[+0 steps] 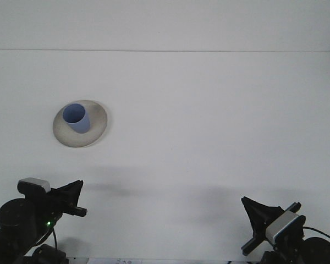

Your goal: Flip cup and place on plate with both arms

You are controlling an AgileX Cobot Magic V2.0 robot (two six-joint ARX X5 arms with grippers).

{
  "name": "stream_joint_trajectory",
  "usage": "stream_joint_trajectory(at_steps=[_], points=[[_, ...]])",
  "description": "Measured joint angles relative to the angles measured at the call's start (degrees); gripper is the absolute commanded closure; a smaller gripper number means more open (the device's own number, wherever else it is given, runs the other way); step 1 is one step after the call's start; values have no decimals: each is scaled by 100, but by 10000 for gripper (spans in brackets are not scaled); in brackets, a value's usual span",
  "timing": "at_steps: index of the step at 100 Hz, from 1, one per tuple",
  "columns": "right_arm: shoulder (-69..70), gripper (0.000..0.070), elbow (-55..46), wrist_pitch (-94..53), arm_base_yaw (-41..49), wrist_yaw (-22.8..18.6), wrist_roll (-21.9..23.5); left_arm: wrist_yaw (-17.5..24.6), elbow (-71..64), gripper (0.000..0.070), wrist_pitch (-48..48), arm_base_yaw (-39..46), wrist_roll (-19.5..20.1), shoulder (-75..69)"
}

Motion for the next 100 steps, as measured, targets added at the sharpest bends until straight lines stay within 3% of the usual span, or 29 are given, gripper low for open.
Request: stream_joint_trajectory(at_steps=[69,83,100], points=[[0,694,0,105,0,2,11,0,13,684,717,11,35,-243],[0,694,0,105,0,2,11,-20,-345,684,1491,317,737,-481],[0,694,0,105,0,2,11,-293,-1996,684,2968,1012,1808,-1255]])
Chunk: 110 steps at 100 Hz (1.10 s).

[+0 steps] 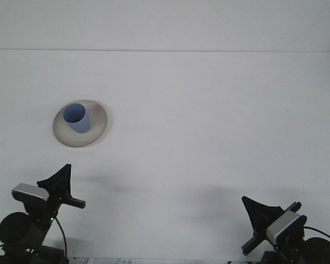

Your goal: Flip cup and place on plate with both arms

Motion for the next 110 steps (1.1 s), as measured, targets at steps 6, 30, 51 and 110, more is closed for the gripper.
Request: stream_joint_trajectory(at_steps=[6,30,51,110], points=[[0,694,0,0,0,0,0,-326,-623,684,313,168,205,-269],[0,694,0,2,0,0,0,-758,-1956,684,542,487,369,-839],[0,694,0,9,0,0,2,-804,-2151,684,931,509,365,-990],[0,694,0,37,0,0,2,-807,-2151,684,914,509,282,-986]])
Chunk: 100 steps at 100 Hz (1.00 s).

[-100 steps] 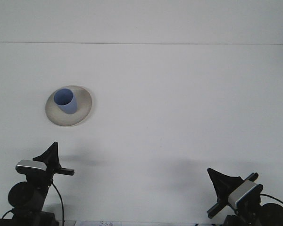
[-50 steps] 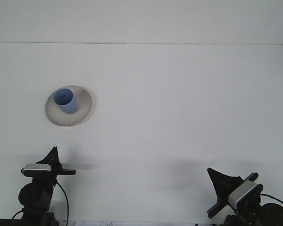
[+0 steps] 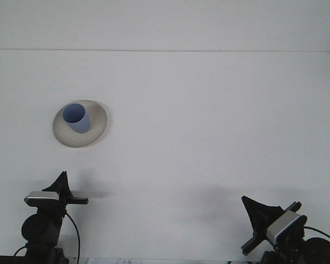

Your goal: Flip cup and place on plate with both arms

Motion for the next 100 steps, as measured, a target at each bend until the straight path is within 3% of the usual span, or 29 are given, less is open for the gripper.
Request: stream_joint_trajectory(at_steps=[24,35,47,60,82,100], points=[[0,694,0,0,0,7,-2,0,0,684,0,0,-2,0],[0,694,-2,2,-24,345,-74,0,0,684,0,0,-2,0],[0,694,-254,446,-684,358,-249,0,0,684,0,0,-2,0],[-83,694,-1102,1556,-2159,-271,-492,0,0,684,0,0,-2,0],[-542,694,-2850,3311,-4612,-2284,-542,0,0,684,0,0,-2,0],[-802,694,-3615,3661,-5305,-2426,-531,0,0,684,-4,0,-2,0]])
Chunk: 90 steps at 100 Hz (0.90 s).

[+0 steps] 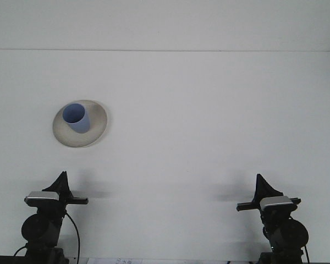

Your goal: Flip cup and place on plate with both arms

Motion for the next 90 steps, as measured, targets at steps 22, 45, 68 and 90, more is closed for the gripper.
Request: stream_joint_trajectory(at_steps=[22,45,68,90], points=[[-2,694,-125,-87,-22,149,39,0,0,684,-4,0,0,0],[-2,694,-125,-17,-17,149,136,0,0,684,-7,0,0,0],[-2,694,-125,-13,-17,149,149,0,0,684,-7,0,0,0],[-2,694,-125,-13,-15,149,151,0,0,684,-7,0,0,0]])
